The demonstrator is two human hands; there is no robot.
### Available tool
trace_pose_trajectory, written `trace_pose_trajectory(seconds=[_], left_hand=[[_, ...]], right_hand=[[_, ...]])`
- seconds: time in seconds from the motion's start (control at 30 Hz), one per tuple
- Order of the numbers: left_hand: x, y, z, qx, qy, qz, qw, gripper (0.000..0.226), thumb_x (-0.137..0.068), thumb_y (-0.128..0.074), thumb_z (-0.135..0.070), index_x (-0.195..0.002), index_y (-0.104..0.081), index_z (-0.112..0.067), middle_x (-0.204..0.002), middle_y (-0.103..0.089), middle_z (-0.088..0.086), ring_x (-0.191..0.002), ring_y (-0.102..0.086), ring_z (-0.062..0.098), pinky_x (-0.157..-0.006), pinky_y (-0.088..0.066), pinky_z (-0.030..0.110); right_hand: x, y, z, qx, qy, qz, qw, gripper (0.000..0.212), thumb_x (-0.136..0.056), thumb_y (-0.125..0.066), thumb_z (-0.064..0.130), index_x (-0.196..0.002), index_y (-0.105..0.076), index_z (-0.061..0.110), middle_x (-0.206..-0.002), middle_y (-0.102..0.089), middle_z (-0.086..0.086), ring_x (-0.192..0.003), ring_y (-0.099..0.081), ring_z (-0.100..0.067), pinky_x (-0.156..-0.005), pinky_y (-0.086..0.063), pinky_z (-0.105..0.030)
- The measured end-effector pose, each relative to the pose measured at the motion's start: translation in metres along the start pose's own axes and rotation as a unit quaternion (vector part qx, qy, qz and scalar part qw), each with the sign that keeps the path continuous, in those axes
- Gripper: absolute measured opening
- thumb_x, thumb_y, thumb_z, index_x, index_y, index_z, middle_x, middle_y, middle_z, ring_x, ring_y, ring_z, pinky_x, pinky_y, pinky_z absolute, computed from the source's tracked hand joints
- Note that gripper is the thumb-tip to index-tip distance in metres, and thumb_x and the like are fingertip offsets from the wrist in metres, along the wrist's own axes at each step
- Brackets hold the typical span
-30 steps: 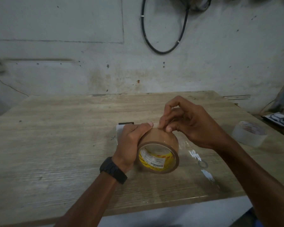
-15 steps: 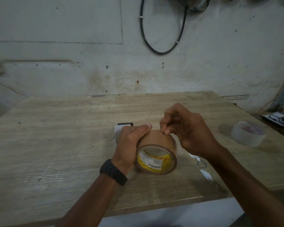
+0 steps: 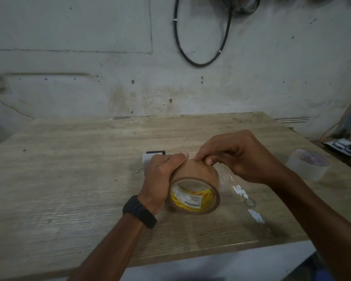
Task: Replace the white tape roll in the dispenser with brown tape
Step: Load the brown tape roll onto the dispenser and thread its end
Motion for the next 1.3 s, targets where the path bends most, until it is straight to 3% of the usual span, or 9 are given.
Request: trace_pose_trajectory(seconds=[0.13, 0.4, 0.53, 0.6, 0.73, 0.9, 1.13, 1.3], left_hand=[[0.0, 0.001, 0.0, -0.003, 0.0, 0.001, 1.0, 0.036, -0.077, -0.072, -0.04, -0.055, -0.062, -0.013, -0.051, -0.056, 0.002, -0.045, -0.052, 0.016, -0.048, -0.044, 0.027], [0.0, -0.002, 0.001, -0.025, 0.0, 0.01, 1.0, 0.046, -0.079, -0.071, -0.042, -0.06, -0.063, -0.001, -0.059, -0.051, 0.014, -0.051, -0.046, 0.028, -0.052, -0.039, 0.032], [0.0, -0.002, 0.001, -0.016, 0.012, 0.012, 1.0, 0.038, -0.078, -0.072, -0.039, -0.054, -0.066, -0.011, -0.05, -0.054, 0.007, -0.044, -0.051, 0.019, -0.047, -0.042, 0.027], [0.001, -0.002, 0.001, -0.009, 0.017, 0.01, 1.0, 0.035, -0.08, -0.072, -0.035, -0.055, -0.066, -0.01, -0.049, -0.056, 0.005, -0.042, -0.052, 0.017, -0.045, -0.044, 0.025], [0.003, -0.002, 0.0, -0.005, 0.025, 0.005, 1.0, 0.033, -0.084, -0.068, -0.028, -0.058, -0.066, -0.008, -0.048, -0.056, 0.004, -0.042, -0.052, 0.015, -0.044, -0.044, 0.023], [0.003, -0.003, -0.003, 0.002, 0.017, 0.001, 1.0, 0.036, -0.087, -0.066, -0.025, -0.052, -0.068, -0.019, -0.049, -0.059, -0.001, -0.043, -0.055, 0.011, -0.045, -0.046, 0.022], [0.003, -0.004, -0.004, -0.011, 0.014, -0.003, 1.0, 0.043, -0.092, -0.065, -0.023, -0.05, -0.07, -0.019, -0.049, -0.062, -0.003, -0.044, -0.058, 0.01, -0.046, -0.047, 0.022], [0.004, -0.002, -0.005, -0.006, 0.012, -0.007, 1.0, 0.033, -0.084, -0.067, -0.031, -0.054, -0.069, -0.018, -0.053, -0.06, 0.003, -0.048, -0.055, 0.016, -0.048, -0.047, 0.026]], right_hand=[[-0.003, 0.002, 0.002, -0.005, -0.007, 0.033, 0.999, 0.015, -0.084, -0.075, 0.002, -0.097, -0.08, 0.008, -0.089, -0.078, 0.002, -0.08, -0.075, -0.002, -0.072, -0.057, -0.014], [-0.01, -0.002, 0.004, 0.004, -0.017, 0.122, 0.992, 0.013, -0.085, -0.079, 0.008, -0.095, -0.079, 0.015, -0.087, -0.077, 0.01, -0.078, -0.074, 0.0, -0.071, -0.057, -0.014], [-0.01, -0.007, 0.005, 0.032, -0.009, 0.158, 0.987, 0.01, -0.091, -0.072, 0.012, -0.098, -0.075, 0.019, -0.092, -0.073, 0.012, -0.085, -0.071, -0.001, -0.072, -0.053, -0.01], [-0.009, -0.012, 0.003, 0.04, -0.022, 0.179, 0.983, 0.007, -0.095, -0.067, 0.015, -0.098, -0.071, 0.02, -0.092, -0.069, 0.013, -0.086, -0.067, -0.004, -0.073, -0.055, -0.015], [-0.006, -0.023, 0.0, 0.069, -0.029, 0.211, 0.975, 0.006, -0.096, -0.057, 0.021, -0.095, -0.062, 0.019, -0.086, -0.059, 0.017, -0.077, -0.057, -0.001, -0.066, -0.044, -0.011], [-0.002, -0.02, -0.001, 0.072, -0.022, 0.181, 0.98, 0.003, -0.094, -0.054, 0.022, -0.094, -0.057, 0.021, -0.086, -0.054, 0.019, -0.077, -0.052, -0.001, -0.067, -0.04, -0.007], [0.01, -0.019, -0.005, 0.054, -0.016, 0.127, 0.99, 0.005, -0.095, -0.054, 0.024, -0.096, -0.053, 0.029, -0.091, -0.055, 0.02, -0.082, -0.054, 0.0, -0.072, -0.043, -0.008], [0.013, -0.009, -0.006, -0.043, -0.028, 0.054, 0.997, 0.012, -0.094, -0.064, 0.02, -0.106, -0.061, 0.021, -0.098, -0.065, 0.01, -0.093, -0.067, -0.015, -0.079, -0.06, -0.032]])
Point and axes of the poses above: each hand's wrist, its own x-axis away from the middle knuckle, its own y-axis out of the back of the hand, z = x × y, the point moved 8 cm from there along -x, towards the middle knuckle
